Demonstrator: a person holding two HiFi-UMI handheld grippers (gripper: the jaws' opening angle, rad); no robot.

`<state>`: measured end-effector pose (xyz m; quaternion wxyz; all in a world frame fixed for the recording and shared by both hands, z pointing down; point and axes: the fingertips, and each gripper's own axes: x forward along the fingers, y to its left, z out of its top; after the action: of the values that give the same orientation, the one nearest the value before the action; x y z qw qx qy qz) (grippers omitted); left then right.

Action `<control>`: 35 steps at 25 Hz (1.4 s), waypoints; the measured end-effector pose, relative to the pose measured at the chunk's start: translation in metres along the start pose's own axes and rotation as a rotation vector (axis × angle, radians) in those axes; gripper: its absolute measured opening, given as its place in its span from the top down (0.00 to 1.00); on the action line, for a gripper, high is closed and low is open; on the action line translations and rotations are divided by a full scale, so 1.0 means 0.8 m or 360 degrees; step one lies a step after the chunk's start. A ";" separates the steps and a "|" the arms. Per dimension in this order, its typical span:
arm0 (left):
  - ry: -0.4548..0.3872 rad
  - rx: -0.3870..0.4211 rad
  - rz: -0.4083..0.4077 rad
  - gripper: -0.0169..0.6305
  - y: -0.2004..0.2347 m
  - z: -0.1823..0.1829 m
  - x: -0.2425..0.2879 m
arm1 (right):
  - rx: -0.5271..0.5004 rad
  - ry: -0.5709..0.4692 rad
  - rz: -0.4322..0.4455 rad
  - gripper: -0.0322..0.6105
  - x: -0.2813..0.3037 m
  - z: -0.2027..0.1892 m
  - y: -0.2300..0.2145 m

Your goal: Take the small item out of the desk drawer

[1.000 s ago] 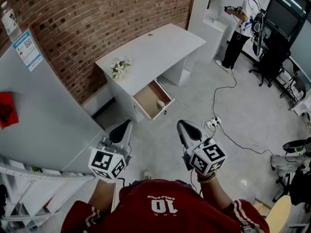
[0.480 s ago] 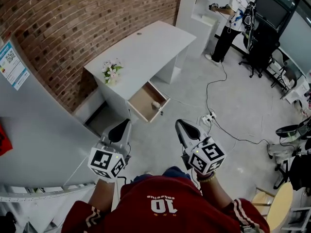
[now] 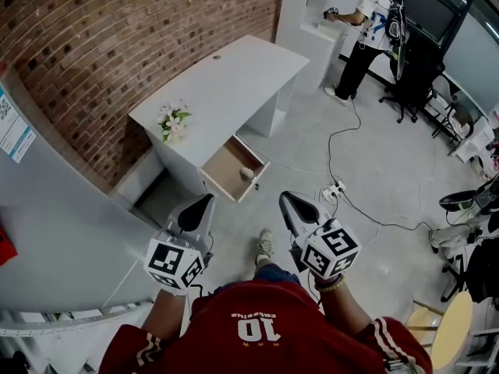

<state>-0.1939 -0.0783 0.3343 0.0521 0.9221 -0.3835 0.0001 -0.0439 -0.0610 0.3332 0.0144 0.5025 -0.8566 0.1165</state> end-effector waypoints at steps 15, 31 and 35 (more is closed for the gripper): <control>0.0016 0.0124 -0.0047 0.97 0.028 0.017 0.115 | 0.0015 -0.0100 0.0031 0.95 0.069 0.033 -0.090; 0.0036 0.0306 -0.0022 0.97 0.043 0.026 0.207 | -0.0008 -0.0107 0.0002 0.95 0.102 0.056 -0.165; 0.0041 0.0350 -0.0049 0.85 0.039 0.025 0.211 | 0.0007 -0.0103 -0.0004 0.95 0.100 0.053 -0.165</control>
<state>-0.0971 -0.2215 0.3241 -0.0445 0.9280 -0.3662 0.0531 0.0345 -0.2003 0.3281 -0.0142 0.5071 -0.8557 0.1020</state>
